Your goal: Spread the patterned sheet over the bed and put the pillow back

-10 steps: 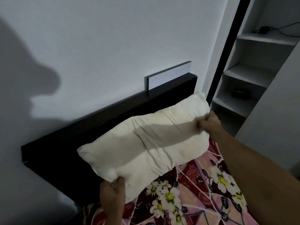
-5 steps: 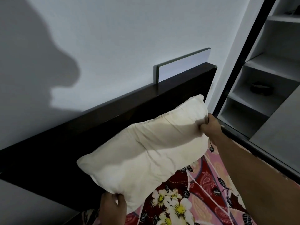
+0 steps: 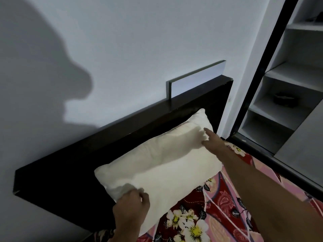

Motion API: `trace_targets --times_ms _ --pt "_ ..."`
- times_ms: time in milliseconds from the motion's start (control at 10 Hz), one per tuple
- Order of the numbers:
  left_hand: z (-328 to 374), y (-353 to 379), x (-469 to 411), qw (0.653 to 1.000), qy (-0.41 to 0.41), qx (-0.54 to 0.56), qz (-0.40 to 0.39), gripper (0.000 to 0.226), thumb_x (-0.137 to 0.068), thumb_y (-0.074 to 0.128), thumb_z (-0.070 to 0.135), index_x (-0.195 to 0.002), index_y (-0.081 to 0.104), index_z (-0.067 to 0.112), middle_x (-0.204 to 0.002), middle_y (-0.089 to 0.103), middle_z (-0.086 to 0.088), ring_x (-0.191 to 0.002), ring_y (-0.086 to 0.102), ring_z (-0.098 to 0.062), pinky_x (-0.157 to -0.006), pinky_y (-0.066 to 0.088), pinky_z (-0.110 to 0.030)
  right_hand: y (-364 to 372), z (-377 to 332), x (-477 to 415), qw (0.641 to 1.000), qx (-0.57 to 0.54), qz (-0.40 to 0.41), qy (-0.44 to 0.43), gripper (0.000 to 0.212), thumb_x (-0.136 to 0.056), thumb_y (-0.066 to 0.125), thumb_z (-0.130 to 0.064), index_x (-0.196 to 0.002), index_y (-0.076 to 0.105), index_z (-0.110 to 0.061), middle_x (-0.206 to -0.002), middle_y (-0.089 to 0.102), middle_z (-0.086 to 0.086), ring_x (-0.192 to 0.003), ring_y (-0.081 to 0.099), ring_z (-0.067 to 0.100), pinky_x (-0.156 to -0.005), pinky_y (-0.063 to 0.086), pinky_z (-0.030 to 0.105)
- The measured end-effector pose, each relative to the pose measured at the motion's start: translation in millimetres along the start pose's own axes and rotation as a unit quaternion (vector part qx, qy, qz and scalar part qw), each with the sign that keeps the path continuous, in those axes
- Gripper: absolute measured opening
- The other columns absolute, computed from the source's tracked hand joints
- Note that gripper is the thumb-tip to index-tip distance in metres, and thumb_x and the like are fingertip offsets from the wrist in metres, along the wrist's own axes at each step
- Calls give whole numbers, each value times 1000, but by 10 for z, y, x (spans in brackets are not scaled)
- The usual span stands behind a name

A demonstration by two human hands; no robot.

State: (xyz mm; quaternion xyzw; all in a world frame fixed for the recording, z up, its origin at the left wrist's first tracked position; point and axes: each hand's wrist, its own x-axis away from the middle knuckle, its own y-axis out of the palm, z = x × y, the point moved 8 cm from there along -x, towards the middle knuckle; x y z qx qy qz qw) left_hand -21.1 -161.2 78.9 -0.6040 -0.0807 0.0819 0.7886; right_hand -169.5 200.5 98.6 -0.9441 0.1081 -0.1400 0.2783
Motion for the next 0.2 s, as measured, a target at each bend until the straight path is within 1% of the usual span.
trace_targets --times_ms 100,200 --pt "328 -360 -44 987 106 61 101 13 -86 64 27 -89 73 17 -78 68 3 -72 66 -20 -59 53 -31 69 -353 272 997 56 -12 -49 62 -98 57 -14 -156 37 -23 -158 41 6 -137 46 28 -97 40 27" --pt "614 -707 -28 969 182 69 150 31 -91 63 30 -118 67 15 -106 69 -2 -97 63 -21 -79 55 -36 84 -692 622 988 103 -14 -111 57 -103 53 -22 -157 35 -18 -159 39 6 -145 38 25 -110 29 26"
